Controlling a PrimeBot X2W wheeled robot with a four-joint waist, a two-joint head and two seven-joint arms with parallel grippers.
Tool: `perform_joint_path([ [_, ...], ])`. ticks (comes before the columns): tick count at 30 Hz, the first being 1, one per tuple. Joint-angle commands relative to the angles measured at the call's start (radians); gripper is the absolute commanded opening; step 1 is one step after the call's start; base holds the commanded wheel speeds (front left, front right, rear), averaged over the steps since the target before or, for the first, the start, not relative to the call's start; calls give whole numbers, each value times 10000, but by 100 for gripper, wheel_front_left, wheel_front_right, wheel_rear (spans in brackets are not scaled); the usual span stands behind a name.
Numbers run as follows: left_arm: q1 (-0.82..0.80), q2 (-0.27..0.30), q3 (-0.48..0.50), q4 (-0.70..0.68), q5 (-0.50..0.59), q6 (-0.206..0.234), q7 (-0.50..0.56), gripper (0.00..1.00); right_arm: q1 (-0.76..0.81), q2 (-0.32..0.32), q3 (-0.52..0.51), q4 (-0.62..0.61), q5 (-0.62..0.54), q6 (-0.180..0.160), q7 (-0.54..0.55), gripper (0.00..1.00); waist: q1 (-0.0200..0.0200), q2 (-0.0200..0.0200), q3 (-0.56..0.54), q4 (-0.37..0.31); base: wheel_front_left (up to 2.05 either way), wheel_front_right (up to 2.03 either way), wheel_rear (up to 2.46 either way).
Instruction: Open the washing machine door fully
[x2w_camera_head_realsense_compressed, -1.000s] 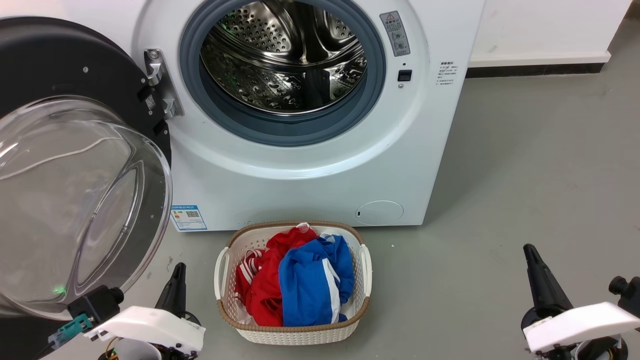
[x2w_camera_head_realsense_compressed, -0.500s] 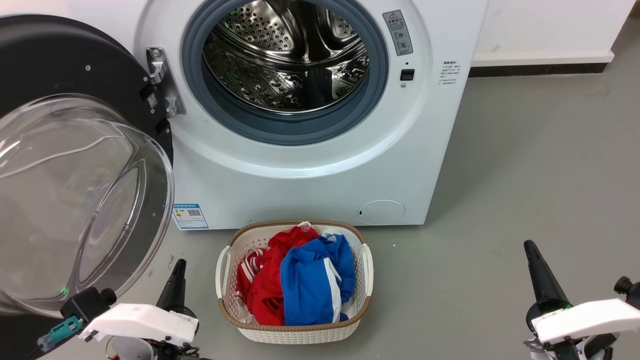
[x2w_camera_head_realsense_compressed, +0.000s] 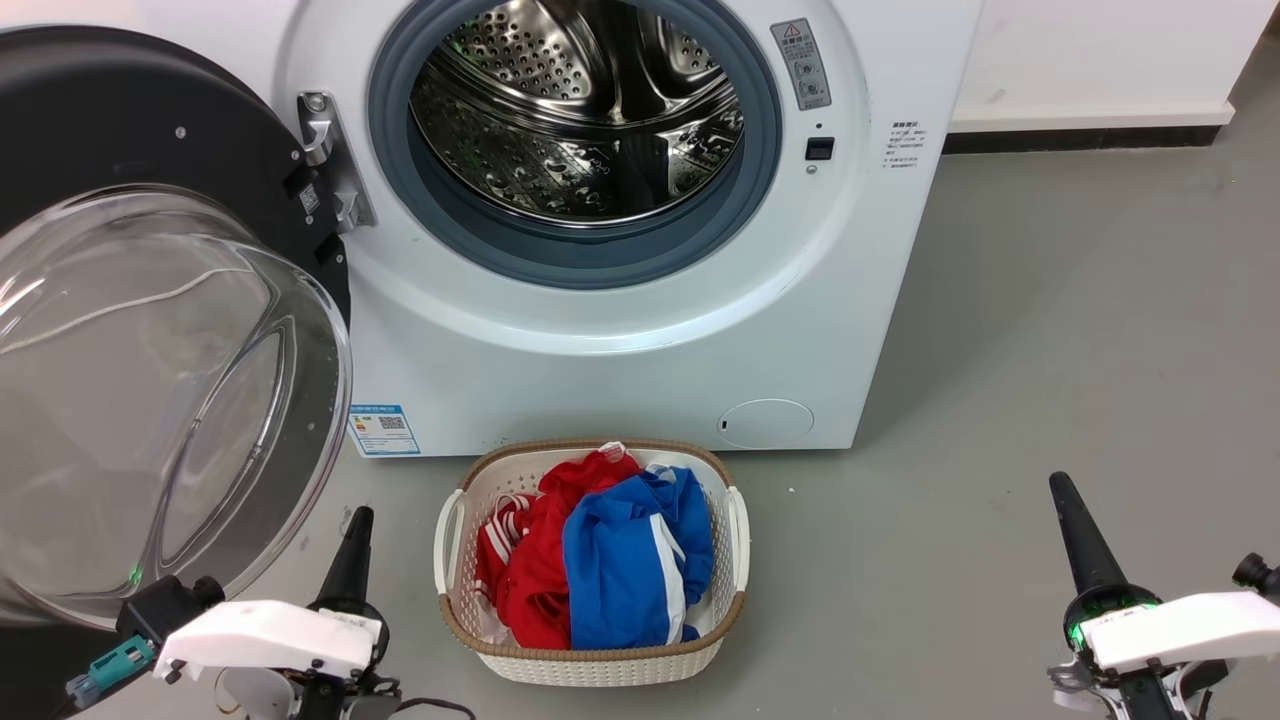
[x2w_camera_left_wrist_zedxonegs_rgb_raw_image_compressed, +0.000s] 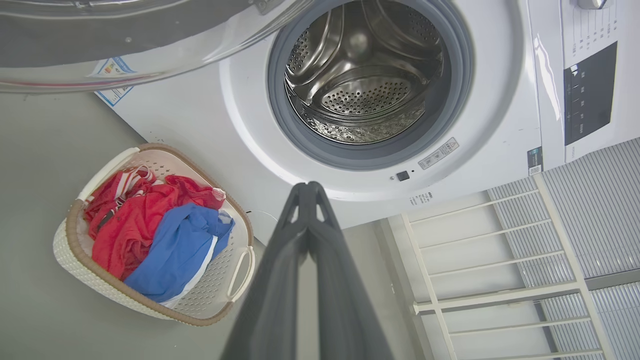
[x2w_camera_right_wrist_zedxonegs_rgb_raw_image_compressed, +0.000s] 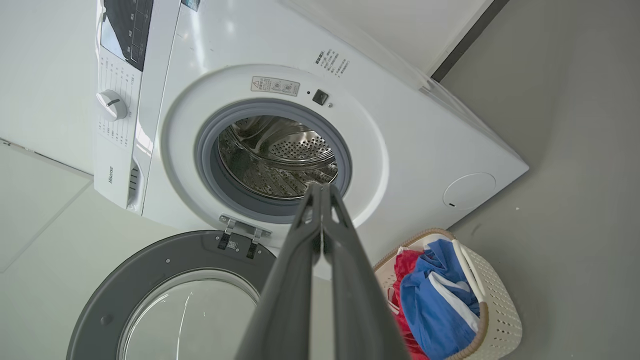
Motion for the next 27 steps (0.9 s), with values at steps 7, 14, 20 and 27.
perform_joint_path([
  [7,-281,-152,311,-10,-665,-218,200,0,-321,-3,-59,118,884,4,84,0,-1,0,11,26,0,0,0],
  [14,-324,-321,543,35,-1264,-389,377,0,-424,-2,-90,283,1688,4,151,0,-1,0,24,55,0,0,0],
  [20,-330,-435,708,72,-1693,-509,491,0,-512,-2,-112,396,2247,4,195,0,-1,0,33,77,0,0,0],
  [27,-367,-597,913,114,-2228,-660,653,0,-603,-1,-139,549,2955,4,272,0,-1,0,46,106,0,0,0],
])
